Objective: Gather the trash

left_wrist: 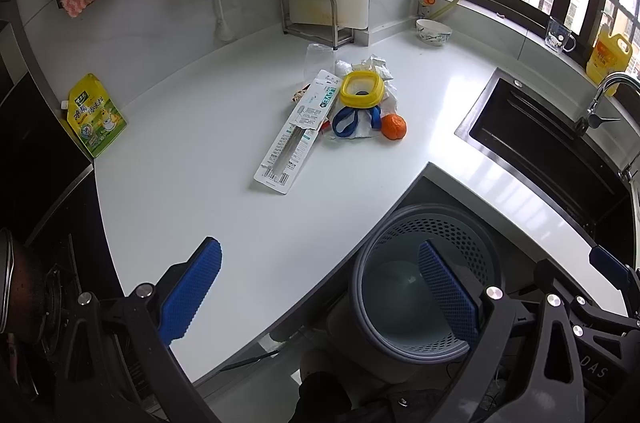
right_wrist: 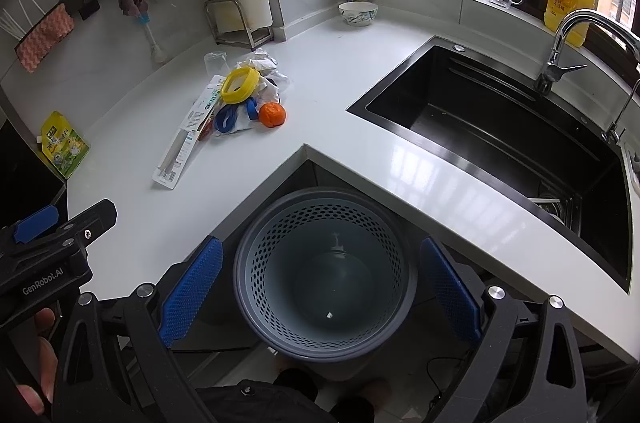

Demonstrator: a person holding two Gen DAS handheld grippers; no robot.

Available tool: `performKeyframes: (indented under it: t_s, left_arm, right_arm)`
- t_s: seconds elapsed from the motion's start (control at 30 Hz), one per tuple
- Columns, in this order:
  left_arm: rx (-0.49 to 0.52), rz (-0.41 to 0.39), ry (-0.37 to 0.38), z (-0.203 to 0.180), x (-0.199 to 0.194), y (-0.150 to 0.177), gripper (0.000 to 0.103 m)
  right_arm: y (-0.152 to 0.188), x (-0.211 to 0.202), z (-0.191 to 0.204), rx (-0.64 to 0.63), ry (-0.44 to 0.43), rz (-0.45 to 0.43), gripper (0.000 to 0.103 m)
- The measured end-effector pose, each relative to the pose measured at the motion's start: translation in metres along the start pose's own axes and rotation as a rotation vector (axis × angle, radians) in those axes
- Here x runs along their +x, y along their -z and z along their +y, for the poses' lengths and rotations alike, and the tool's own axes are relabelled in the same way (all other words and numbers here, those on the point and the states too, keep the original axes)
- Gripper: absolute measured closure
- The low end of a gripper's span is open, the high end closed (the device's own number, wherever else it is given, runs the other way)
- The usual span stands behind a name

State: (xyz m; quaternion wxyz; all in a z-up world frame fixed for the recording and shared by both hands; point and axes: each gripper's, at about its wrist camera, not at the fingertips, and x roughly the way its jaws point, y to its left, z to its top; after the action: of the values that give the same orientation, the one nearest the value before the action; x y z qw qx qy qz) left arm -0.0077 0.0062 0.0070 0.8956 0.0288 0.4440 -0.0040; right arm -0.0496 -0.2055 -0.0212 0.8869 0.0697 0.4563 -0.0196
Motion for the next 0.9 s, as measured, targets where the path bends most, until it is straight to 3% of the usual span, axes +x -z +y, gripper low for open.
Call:
performKeyframes:
  t_s: [0.9]
  left_arm:
    - [-0.009,-0.005,0.003,0.0047,-0.0035,-0.0034,0.006]
  right_arm:
    - [0.0004,-0.0024,0.0007,0.007,-0.007,-0.015,0.009]
